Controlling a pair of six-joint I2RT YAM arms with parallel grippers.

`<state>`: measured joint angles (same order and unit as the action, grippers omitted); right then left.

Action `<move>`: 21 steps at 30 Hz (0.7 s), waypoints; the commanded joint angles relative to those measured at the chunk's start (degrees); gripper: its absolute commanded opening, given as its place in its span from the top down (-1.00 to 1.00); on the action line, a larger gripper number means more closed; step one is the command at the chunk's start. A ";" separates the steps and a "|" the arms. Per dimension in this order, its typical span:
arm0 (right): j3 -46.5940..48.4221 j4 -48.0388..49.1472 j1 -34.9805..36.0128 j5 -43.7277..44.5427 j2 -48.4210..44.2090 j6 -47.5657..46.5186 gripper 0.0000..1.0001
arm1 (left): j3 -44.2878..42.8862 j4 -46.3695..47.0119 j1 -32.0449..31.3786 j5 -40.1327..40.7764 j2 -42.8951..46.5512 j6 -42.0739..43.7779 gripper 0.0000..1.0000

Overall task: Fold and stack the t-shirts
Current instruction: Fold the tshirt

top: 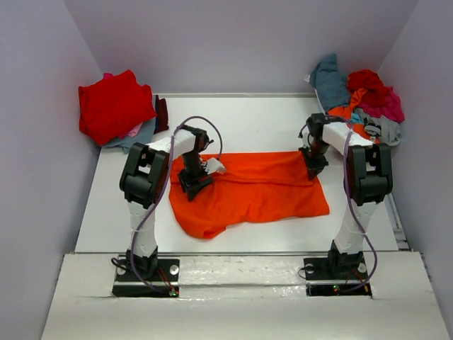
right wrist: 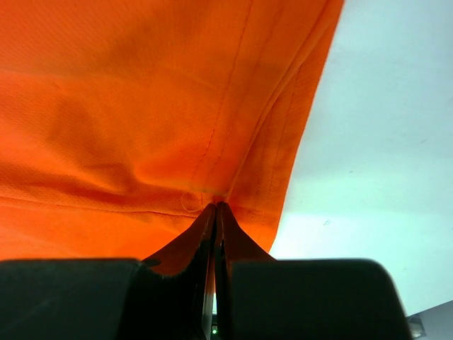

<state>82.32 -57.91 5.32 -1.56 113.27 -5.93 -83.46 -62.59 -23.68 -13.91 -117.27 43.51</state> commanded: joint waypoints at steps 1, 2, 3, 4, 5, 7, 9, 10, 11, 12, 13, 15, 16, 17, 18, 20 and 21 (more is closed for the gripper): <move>4.68 -0.53 -0.04 1.30 -0.43 0.48 0.86 | 0.93 -2.36 -0.31 -0.41 2.58 1.23 -0.26; 5.21 -0.71 -0.05 1.30 -0.25 0.48 0.86 | 1.02 -2.45 -0.31 -0.50 2.58 1.14 -0.27; 5.65 -0.89 -0.05 1.21 -0.16 0.48 0.86 | 1.19 -2.45 -0.31 -0.59 2.75 1.23 -0.27; 6.52 -1.15 -0.05 1.12 -0.07 0.48 0.86 | 1.11 -2.36 -0.31 -0.76 2.75 1.23 -0.28; 6.97 -1.24 -0.05 1.04 0.02 0.40 0.86 | 1.02 -2.28 -0.31 -0.94 2.84 1.40 -0.29; 7.85 -1.59 -0.05 1.04 0.11 0.40 0.86 | 0.67 -1.49 -0.31 -1.99 3.36 1.41 -0.31; 8.81 -1.77 -0.05 1.04 0.37 0.31 0.86 | -0.30 -0.35 -0.31 -3.22 3.80 0.80 -0.32; 9.08 -1.77 -0.05 1.04 0.37 0.31 0.86 | -0.82 -0.08 -0.31 -3.75 3.98 0.70 -0.32; 9.34 -2.03 -0.05 0.95 0.54 0.31 0.86 | -1.00 0.27 -0.31 -4.36 3.98 0.44 -0.32; 9.95 -2.03 -0.05 0.86 0.81 0.31 0.86 | -1.00 1.49 -0.31 -5.24 4.24 0.09 -0.32; 10.13 -2.29 -0.05 0.77 0.90 0.31 0.86 | -1.00 1.76 -0.31 -5.68 4.33 -0.17 -0.32; 10.57 -2.47 -0.05 0.68 1.16 0.31 0.86 | -0.39 2.47 -0.31 -6.74 4.42 -0.26 -0.33; 10.75 -2.56 -0.05 0.60 1.25 0.31 0.86 | -0.13 2.73 -0.31 -7.00 4.33 -0.35 -0.34; 10.84 -2.56 -0.05 0.60 1.33 0.31 0.86 | 0.14 2.82 -0.31 -7.35 4.25 -0.26 -0.34; 10.93 -2.65 -0.05 0.60 1.34 0.31 0.86 | 0.40 2.91 -0.31 -8.05 4.16 -0.26 -0.35; 11.28 -2.82 -0.05 0.51 1.51 0.31 0.86 | 1.54 3.35 -0.31 -8.67 4.25 -0.44 -0.39; 11.37 -2.91 -0.05 0.68 1.51 0.22 0.86 | 1.89 3.52 -0.31 -9.81 4.33 -0.27 -0.40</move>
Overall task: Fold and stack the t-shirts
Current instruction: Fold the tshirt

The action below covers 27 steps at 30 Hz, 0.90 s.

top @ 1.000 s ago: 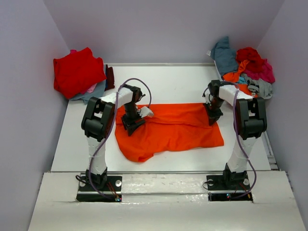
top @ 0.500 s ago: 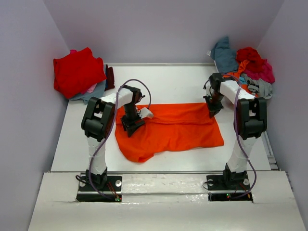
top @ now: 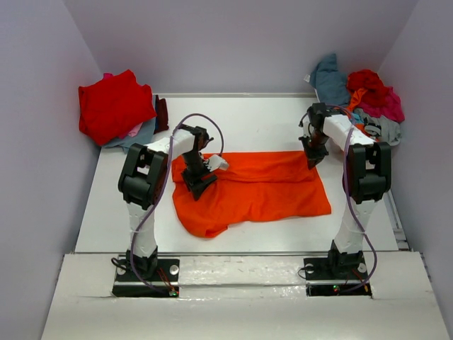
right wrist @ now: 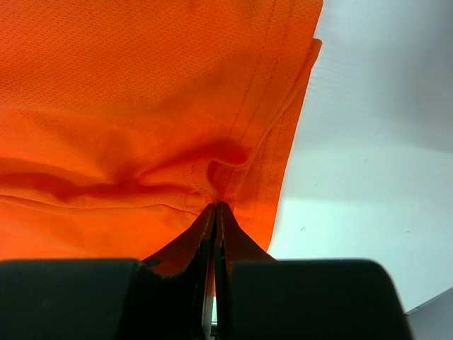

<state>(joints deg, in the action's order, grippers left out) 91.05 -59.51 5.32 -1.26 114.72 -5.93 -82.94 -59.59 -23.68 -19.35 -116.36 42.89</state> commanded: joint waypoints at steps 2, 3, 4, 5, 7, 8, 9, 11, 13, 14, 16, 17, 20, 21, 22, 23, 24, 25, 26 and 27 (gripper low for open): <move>2.91 -1.31 -0.05 0.55 0.07 0.13 0.86 | 2.77 1.06 -0.31 -5.16 3.50 0.26 -0.41; 3.00 -1.49 -0.05 0.64 0.16 0.13 0.86 | 3.30 1.32 -0.31 -5.60 3.68 0.26 -0.41; 3.17 -1.49 -0.05 0.73 0.24 0.13 0.86 | 3.74 1.58 -0.31 -5.78 3.77 0.35 -0.41; 3.26 -1.58 -0.05 0.82 0.33 0.13 0.86 | 4.27 1.76 -0.31 -5.87 3.85 0.26 -0.41; 3.61 -1.58 -0.05 0.99 0.42 0.13 0.86 | 5.59 2.20 -0.31 -5.96 4.12 0.26 -0.41; 3.70 -1.67 -0.05 0.99 0.51 0.22 0.86 | 6.20 2.20 -0.31 -5.87 4.21 0.26 -0.41; 3.88 -1.75 -0.05 0.99 0.60 0.22 0.86 | 6.47 2.37 0.21 -5.87 4.56 0.35 -0.41; 3.88 -1.75 -0.58 0.99 0.77 0.40 0.86 | 7.08 2.46 0.74 -5.96 4.82 0.43 -0.41; 3.70 -1.75 -0.58 2.57 0.77 0.48 0.86 | 7.35 2.46 0.74 -5.78 5.00 0.44 -0.41; 3.61 -1.67 -0.58 2.75 0.86 0.48 0.86 | 7.52 2.46 1.26 -5.61 5.09 0.61 -0.41; 3.44 -1.67 -0.58 2.93 1.12 0.57 0.86 | 7.53 2.20 1.88 -5.34 5.09 0.70 -0.41; 3.26 -1.67 -1.10 3.19 1.12 0.75 0.86 | 7.44 1.85 1.89 -5.17 5.00 0.79 -0.41; 3.35 -1.75 -1.63 3.19 1.48 0.92 0.86 | 6.82 1.41 3.02 -5.17 5.00 1.05 -0.41; 3.26 -1.75 -1.63 3.28 1.48 0.92 0.86 | 6.74 1.15 3.03 -5.17 4.91 1.14 -0.41; 3.35 -1.75 -1.63 3.28 1.48 0.92 0.86 | 6.30 0.97 3.55 -5.25 4.82 1.23 -0.41; 3.26 -1.84 -1.63 3.37 1.48 0.92 0.86 | 6.12 0.80 3.55 -5.17 4.74 1.23 -0.41; 3.26 -1.84 -2.24 3.37 1.56 0.92 0.86 | 6.03 0.71 3.56 -5.17 4.65 1.23 -0.41; 3.26 -1.84 -2.25 3.63 1.65 0.84 0.86 | 5.68 0.45 4.08 -5.08 4.56 1.40 -0.41; 3.26 -1.84 -2.86 3.72 1.65 0.84 0.86 | 5.59 0.27 4.08 -5.08 4.56 1.58 -0.41; 3.26 -1.84 -3.38 3.63 1.65 0.84 0.86 | 5.51 0.18 4.08 -4.82 4.47 1.58 -0.41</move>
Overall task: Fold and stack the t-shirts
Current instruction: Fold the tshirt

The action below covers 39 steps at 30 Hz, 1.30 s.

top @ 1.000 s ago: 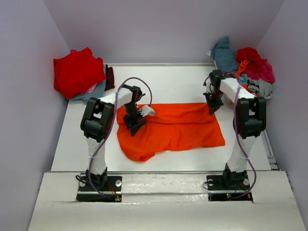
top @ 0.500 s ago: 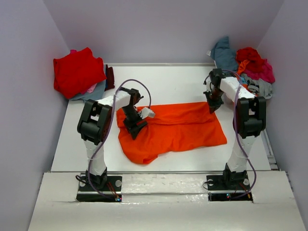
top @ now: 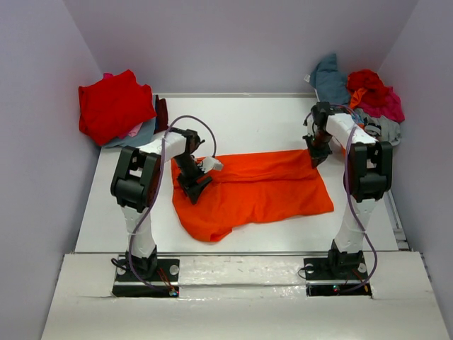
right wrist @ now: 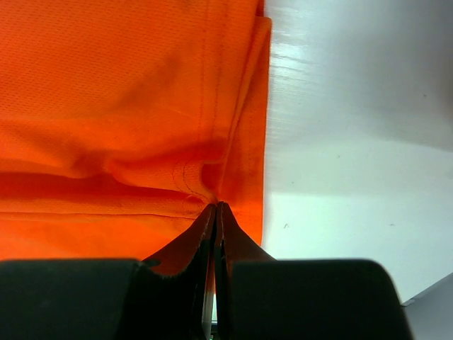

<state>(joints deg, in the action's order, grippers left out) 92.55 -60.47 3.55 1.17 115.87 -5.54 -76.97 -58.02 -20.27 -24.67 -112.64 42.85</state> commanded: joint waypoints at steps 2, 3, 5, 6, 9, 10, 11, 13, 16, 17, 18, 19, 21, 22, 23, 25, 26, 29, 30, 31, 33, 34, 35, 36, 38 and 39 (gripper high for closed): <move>1.93 -0.97 -1.62 1.38 0.58 0.44 0.86 | -0.81 -1.48 0.67 0.67 0.67 1.53 -0.41; 2.02 -1.06 -2.14 1.12 0.67 0.27 0.86 | -0.99 -1.66 0.67 0.67 0.41 1.62 -0.41; 1.84 -0.97 -2.15 1.20 0.76 0.35 0.86 | -1.34 -1.92 0.67 0.67 0.32 1.62 -0.41; 1.84 -0.79 -2.15 1.20 0.76 0.36 0.86 | -1.52 -1.92 0.67 0.76 0.14 1.71 -0.41; 1.31 -0.53 -2.67 2.08 1.19 0.27 0.86 | -1.87 -2.18 0.67 0.93 0.14 1.80 -0.41; 1.31 -0.53 -2.67 2.00 1.28 0.27 0.86 | -1.96 -2.36 0.67 0.94 0.05 1.80 -0.41; 1.14 -0.53 -2.67 1.91 1.37 0.27 0.86 | -2.13 -2.45 1.19 1.02 -0.12 1.80 -0.41; 1.14 -0.35 -2.67 1.91 1.37 0.27 0.86 | -2.31 -2.62 1.20 1.11 -0.12 1.80 -0.41; 1.31 -0.62 -2.67 1.64 1.46 0.09 0.86 | -2.75 -2.71 1.20 1.11 -0.30 1.80 -0.41; 1.31 -0.62 -2.67 1.56 1.55 0.00 0.86 | -2.83 -2.80 1.20 1.20 -0.30 1.88 -0.41; 1.23 -0.70 -2.67 1.47 1.63 0.00 0.86 | -2.92 -2.89 1.20 1.20 -0.39 1.89 -0.41; 1.23 -0.62 -2.67 1.55 1.55 -0.08 0.86 | -2.92 -2.98 1.20 1.37 -0.47 1.89 -0.40; 0.44 -0.09 -2.67 2.17 1.46 -0.26 0.86 | -3.01 -2.98 1.20 1.37 -0.39 1.88 -0.40; 0.26 -0.09 -3.19 2.26 1.46 -0.35 0.86 | -3.01 -2.98 1.20 1.55 -0.39 1.89 -0.40; 0.09 -0.18 -3.20 2.08 1.63 -0.35 0.86 | -3.10 -2.98 1.20 1.55 -0.30 1.89 -0.40; -0.53 -0.26 -3.20 0.86 1.72 -0.52 0.86 | -3.27 -3.15 1.20 1.64 -0.47 1.89 -0.40; -0.88 -0.27 -3.20 0.42 1.55 -0.52 0.86 | -3.36 -3.07 1.20 1.64 -0.39 1.89 -0.40; -2.29 -0.35 -3.20 -0.29 0.93 -0.78 0.86 | -3.54 -3.15 1.73 1.90 -0.48 1.89 -0.40; -2.81 -0.44 -3.20 -0.46 0.58 -0.96 0.86 | -3.63 -3.15 1.73 1.90 -0.56 1.97 -0.40; -3.34 -0.44 -3.20 -0.55 0.23 -1.22 0.86 | -3.63 -3.33 1.73 1.99 -0.65 1.97 -0.40; -4.75 -0.53 -3.20 -0.73 -1.08 -1.66 0.86 | -3.71 -3.50 1.73 1.90 -0.91 2.06 -0.40; -5.10 -0.70 -3.20 -0.64 -1.44 -1.75 0.86 | -3.80 -3.42 1.73 2.08 -0.91 2.06 -0.40; -5.80 -1.14 -3.20 -2.38 -2.05 -1.84 0.86 | -3.89 -3.50 1.73 2.16 -1.00 2.15 -0.40; -6.15 -1.23 -3.20 -2.66 -2.40 -2.02 0.86 | -3.98 -3.50 1.73 1.99 -1.18 2.15 -0.40; -6.86 -1.41 -3.20 -3.36 -3.37 -2.10 0.86 | -4.24 -3.50 1.73 1.99 -1.35 2.15 -0.40; -7.03 -1.49 -3.20 -3.71 -3.72 -2.11 0.86 | -4.42 -3.59 1.73 1.90 -1.44 2.15 -0.40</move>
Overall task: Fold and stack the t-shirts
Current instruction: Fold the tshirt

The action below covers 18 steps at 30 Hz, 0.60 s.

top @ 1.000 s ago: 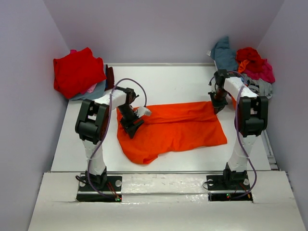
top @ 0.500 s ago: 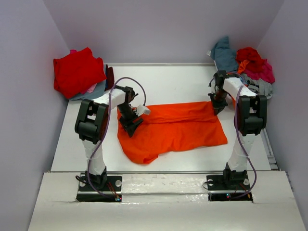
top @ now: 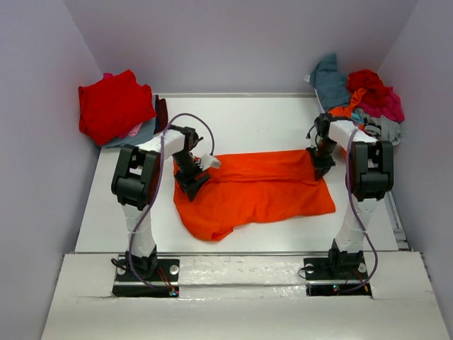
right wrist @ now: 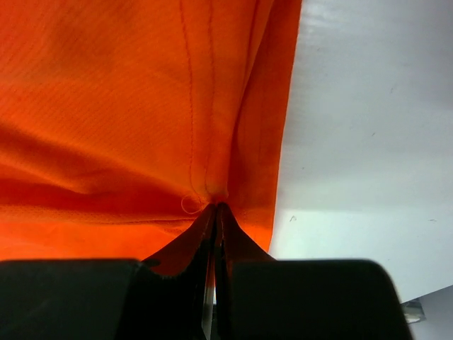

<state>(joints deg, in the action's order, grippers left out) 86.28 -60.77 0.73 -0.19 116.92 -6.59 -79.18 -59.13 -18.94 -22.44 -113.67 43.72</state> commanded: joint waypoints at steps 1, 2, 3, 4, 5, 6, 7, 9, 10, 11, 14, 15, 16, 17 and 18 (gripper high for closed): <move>-0.85 -1.36 -0.38 -2.97 -5.04 -1.14 0.86 | -2.30 -2.56 0.39 -0.33 -0.68 1.28 -0.40; -1.02 -1.80 -0.38 -3.33 -5.30 -1.06 0.86 | -2.38 -2.57 0.39 -0.41 -0.77 1.28 -0.40; -1.29 -1.89 -0.38 -3.50 -6.00 -1.06 0.86 | -2.39 -2.57 0.39 -0.42 -0.77 1.28 -0.40; -1.55 -2.15 -0.38 -4.11 -6.35 -1.14 0.86 | -2.39 -2.57 0.39 -0.42 -0.77 1.45 -0.40; -1.81 -2.16 -0.38 -4.29 -6.62 -1.23 0.86 | -2.30 -2.57 0.39 -0.33 -0.77 1.45 -0.40; -2.08 -2.16 -0.38 -4.30 -7.06 -1.23 0.81 | -2.30 -2.48 0.39 -0.33 -0.77 1.54 -0.40; -2.60 -2.16 -0.38 -4.30 -7.67 -1.32 0.75 | -2.30 -2.65 0.39 -0.41 -0.77 1.63 -0.40; -3.13 -2.24 -0.38 -4.47 -8.20 -1.32 0.38 | -2.39 -2.65 0.39 -0.41 -0.85 1.63 -0.40; -3.66 -2.24 -0.38 -4.73 -8.81 -1.41 0.31 | -2.47 -2.65 0.39 -0.33 -0.85 1.63 -0.40; -3.84 -2.16 -0.38 -4.74 -9.17 -1.41 0.26 | -2.56 -2.74 0.39 -0.33 -0.77 1.71 -0.40; -4.02 -2.24 -0.38 -4.74 -10.31 -1.76 -0.38 | -2.65 -2.83 0.39 -0.42 -0.59 1.63 -0.40; -3.84 -2.24 -0.38 -4.74 -10.49 -1.93 -0.41 | -2.65 -2.92 0.39 -0.42 -0.42 1.63 -0.40; -3.66 -2.24 -0.38 -4.82 -10.66 -2.02 -0.41 | -2.74 -2.92 0.39 -0.42 -0.24 1.54 -0.40; -3.05 -1.98 -0.38 -5.00 -10.84 -2.02 -0.41 | -2.82 -3.00 0.39 -0.42 -0.15 1.45 -0.39; -2.70 -1.72 -0.38 -5.35 -10.75 -2.02 -0.41 | -2.91 -3.09 0.39 -0.33 0.11 1.45 -0.39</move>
<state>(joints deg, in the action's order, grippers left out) 82.43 -62.33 0.73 -4.25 109.19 -8.12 -80.01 -59.92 -18.87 -22.46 -114.54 44.10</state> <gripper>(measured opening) 0.702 0.701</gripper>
